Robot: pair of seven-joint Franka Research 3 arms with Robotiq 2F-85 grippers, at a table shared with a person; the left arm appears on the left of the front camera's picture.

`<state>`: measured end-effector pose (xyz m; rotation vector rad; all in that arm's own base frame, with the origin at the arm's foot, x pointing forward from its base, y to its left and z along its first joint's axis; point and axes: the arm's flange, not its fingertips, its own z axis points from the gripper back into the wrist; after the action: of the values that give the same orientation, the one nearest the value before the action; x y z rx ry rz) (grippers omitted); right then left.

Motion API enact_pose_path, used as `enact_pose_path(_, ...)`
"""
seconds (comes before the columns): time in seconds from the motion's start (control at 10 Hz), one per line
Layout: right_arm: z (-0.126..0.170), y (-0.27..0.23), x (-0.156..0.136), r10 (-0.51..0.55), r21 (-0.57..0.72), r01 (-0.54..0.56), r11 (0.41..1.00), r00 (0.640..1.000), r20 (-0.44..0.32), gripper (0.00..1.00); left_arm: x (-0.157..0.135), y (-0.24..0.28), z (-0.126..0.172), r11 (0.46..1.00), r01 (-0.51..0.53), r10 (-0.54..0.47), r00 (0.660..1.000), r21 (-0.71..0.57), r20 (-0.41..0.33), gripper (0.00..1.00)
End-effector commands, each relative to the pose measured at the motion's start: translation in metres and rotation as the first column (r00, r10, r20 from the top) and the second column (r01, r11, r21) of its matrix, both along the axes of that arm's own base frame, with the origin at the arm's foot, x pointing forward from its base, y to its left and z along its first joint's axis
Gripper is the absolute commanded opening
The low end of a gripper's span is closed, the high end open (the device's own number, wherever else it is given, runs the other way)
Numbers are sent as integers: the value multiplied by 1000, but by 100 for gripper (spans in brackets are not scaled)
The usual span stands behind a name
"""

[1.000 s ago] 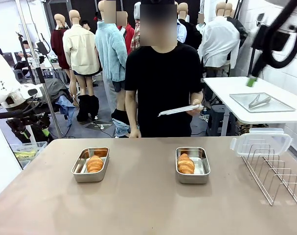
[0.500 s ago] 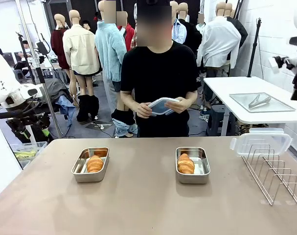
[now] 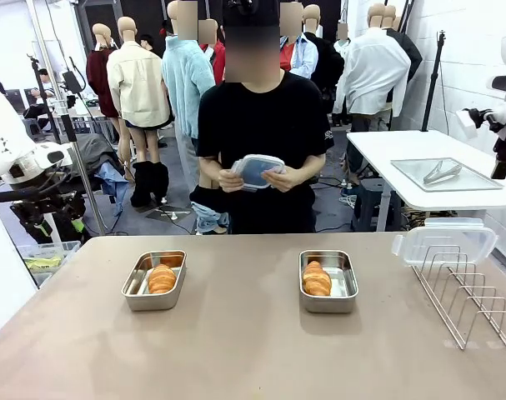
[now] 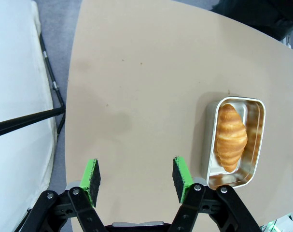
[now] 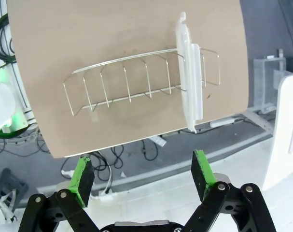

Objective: Place the bread in airtight containers.
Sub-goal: Pick up one Airtight Container lid and hand it to the human.

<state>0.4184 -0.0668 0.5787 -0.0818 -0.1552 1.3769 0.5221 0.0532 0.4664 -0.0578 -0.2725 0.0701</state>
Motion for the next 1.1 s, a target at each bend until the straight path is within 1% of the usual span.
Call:
enact_pose_path(0.0, 4, 0, -2, -19, -5, 19, 1000, 1000, -8, 100, -1, 1, 2, 1000, 6, -6, 1000, 14, 1, 78)
enact_pose_path(1.0, 4, 0, -2, -19, -5, 19, 1000, 1000, -8, 100, -1, 1, 2, 1000, 6, -6, 1000, 14, 1, 78)
